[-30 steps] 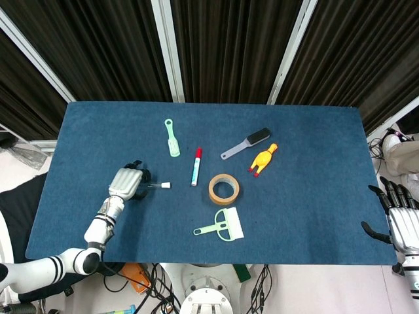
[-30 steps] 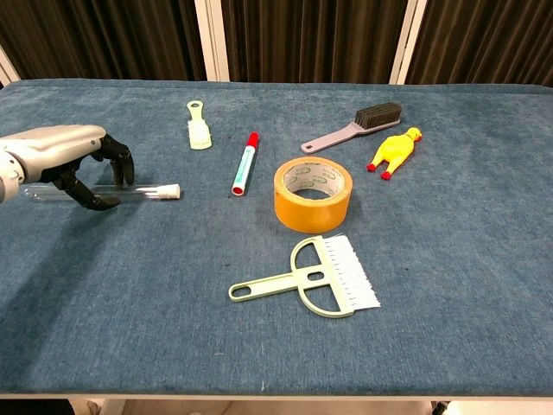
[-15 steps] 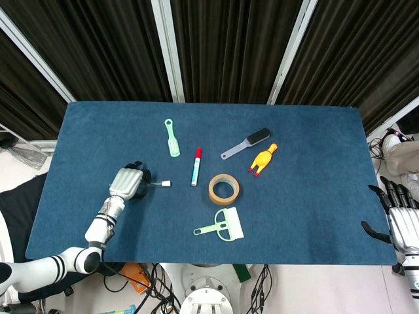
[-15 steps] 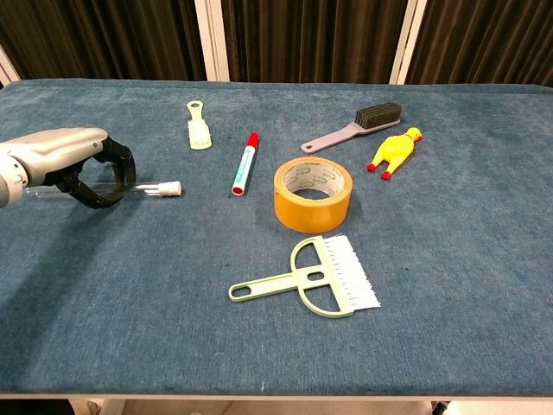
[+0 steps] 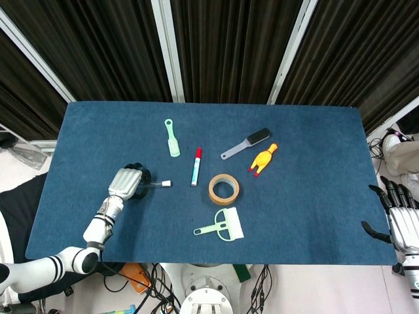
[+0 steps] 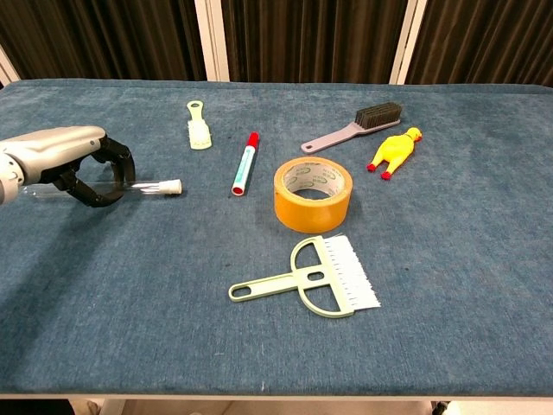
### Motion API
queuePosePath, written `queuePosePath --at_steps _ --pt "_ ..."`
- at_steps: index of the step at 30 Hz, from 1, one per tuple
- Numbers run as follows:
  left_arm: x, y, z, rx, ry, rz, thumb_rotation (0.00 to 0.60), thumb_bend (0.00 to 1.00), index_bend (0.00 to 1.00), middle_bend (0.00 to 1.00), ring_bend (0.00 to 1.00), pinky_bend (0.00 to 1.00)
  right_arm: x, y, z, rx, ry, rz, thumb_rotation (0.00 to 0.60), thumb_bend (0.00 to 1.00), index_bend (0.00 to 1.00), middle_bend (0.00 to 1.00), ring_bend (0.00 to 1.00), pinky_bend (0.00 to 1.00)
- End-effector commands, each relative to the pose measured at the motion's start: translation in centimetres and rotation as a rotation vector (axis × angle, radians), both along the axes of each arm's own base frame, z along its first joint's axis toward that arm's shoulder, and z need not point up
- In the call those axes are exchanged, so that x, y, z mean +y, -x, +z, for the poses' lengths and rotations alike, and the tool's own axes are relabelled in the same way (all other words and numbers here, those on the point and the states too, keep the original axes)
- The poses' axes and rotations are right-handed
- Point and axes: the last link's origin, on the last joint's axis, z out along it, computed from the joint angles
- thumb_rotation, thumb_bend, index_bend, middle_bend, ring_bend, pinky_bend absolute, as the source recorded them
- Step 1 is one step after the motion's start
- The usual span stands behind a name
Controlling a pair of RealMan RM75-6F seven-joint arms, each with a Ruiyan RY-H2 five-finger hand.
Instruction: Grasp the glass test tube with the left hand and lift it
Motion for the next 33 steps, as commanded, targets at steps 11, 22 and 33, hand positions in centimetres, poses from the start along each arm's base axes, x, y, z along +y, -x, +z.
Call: queuePosePath --at_steps 11,22,33 --pt "-0.3 -0.3 2.1 -0.203 0.036 0.013 0.600 0.47 0.53 0.56 0.21 0.22 0.0 0.0 0.0 0.002 0.002 -0.003 0.600 0.36 0.20 0.05 0.01 0.00" --pt "-0.2 -3.9 6.8 -0.211 -0.030 -0.137 0.600 0.47 0.53 0.56 0.21 0.22 0.0 0.0 0.0 0.000 0.002 -0.003 0.600 0.36 0.20 0.05 0.01 0.00" --pt "-0.5 -8.9 13.2 -0.130 -0.104 -0.275 0.600 0.47 0.53 0.56 0.21 0.22 0.1 0.0 0.0 -0.005 0.000 -0.003 0.600 0.36 0.20 0.05 0.01 0.00"
